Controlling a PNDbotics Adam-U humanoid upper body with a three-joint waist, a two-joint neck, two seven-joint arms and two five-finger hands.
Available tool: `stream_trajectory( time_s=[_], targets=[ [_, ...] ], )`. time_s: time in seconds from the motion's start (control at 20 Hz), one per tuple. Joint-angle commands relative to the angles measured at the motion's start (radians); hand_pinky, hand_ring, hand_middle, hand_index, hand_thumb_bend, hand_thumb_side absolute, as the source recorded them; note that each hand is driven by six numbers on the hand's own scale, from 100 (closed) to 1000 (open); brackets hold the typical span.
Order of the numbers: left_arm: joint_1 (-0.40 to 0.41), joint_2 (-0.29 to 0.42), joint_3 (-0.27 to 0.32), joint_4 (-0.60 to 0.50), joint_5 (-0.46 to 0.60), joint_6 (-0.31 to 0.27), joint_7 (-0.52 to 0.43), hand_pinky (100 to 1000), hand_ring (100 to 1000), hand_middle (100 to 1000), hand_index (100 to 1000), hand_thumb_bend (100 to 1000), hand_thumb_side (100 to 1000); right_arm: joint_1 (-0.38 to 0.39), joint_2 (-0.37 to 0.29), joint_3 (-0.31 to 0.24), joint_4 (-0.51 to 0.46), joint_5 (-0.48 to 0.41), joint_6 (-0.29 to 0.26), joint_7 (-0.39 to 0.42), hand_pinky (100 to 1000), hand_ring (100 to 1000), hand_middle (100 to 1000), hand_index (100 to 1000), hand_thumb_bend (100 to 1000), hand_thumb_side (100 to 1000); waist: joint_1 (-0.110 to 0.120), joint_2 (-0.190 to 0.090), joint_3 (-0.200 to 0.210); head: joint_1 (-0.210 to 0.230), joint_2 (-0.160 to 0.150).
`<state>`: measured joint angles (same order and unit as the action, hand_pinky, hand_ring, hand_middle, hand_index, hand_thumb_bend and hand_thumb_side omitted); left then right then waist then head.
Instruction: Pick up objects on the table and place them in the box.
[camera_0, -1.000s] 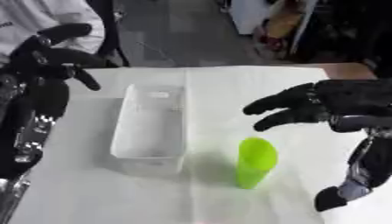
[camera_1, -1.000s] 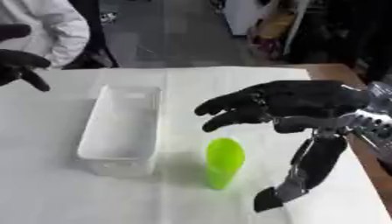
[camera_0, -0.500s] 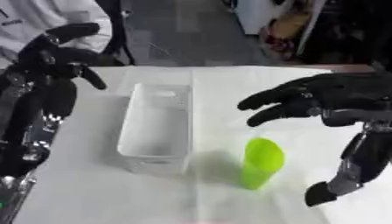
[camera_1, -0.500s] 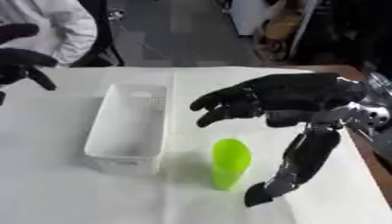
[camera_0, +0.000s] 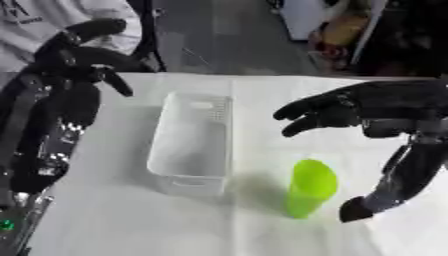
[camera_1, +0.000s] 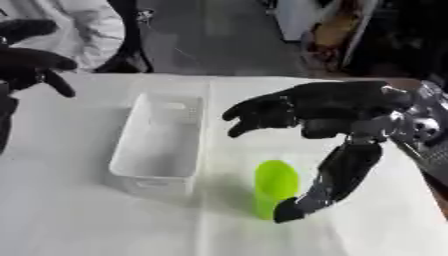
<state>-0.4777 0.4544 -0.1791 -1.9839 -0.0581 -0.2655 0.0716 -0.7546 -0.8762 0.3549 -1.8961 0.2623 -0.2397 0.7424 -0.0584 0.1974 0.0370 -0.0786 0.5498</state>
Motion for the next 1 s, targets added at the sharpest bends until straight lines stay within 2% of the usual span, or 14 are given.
stream_trajectory(
  time_s=[0.05, 0.15, 0.3, 0.4, 0.75, 1.0],
  targets=[
    [-0.019, 0.007, 0.001, -0.016, 0.006, 0.0, -0.003, 495, 665, 870, 738, 249, 809, -0.023, -0.007, -0.004, 0.02, 0.021, -0.005, 0.007, 881, 926, 993, 952, 618, 751, 0.0, -0.013, 0.002, 0.008, -0.017],
    [-0.02, 0.007, 0.001, -0.016, 0.007, 0.0, -0.004, 495, 665, 870, 737, 249, 808, -0.026, -0.003, 0.0, 0.033, 0.033, -0.01, 0.011, 881, 925, 990, 952, 618, 750, -0.001, -0.013, 0.003, 0.006, -0.041],
    [-0.022, 0.007, 0.0, -0.016, 0.008, 0.0, -0.005, 495, 666, 870, 737, 249, 809, -0.026, 0.003, 0.003, 0.052, 0.049, -0.016, 0.013, 879, 923, 989, 952, 619, 748, -0.001, -0.012, 0.004, -0.01, -0.108],
    [-0.023, 0.007, 0.0, -0.016, 0.008, 0.0, -0.006, 496, 666, 870, 737, 248, 808, -0.025, 0.006, 0.003, 0.063, 0.057, -0.019, 0.012, 878, 922, 989, 953, 618, 747, -0.002, -0.012, 0.004, -0.018, -0.133],
    [-0.024, 0.007, -0.001, -0.016, 0.009, 0.0, -0.007, 496, 666, 871, 737, 248, 809, -0.02, 0.017, 0.01, 0.104, 0.086, -0.027, 0.012, 878, 922, 989, 952, 622, 746, -0.002, -0.011, 0.005, -0.016, -0.166],
    [-0.027, 0.006, -0.002, -0.016, 0.009, -0.001, -0.009, 497, 667, 871, 737, 247, 808, -0.002, 0.035, 0.028, 0.138, 0.115, -0.043, 0.015, 881, 925, 994, 955, 627, 747, -0.001, -0.01, 0.008, -0.009, -0.176]
  ],
)
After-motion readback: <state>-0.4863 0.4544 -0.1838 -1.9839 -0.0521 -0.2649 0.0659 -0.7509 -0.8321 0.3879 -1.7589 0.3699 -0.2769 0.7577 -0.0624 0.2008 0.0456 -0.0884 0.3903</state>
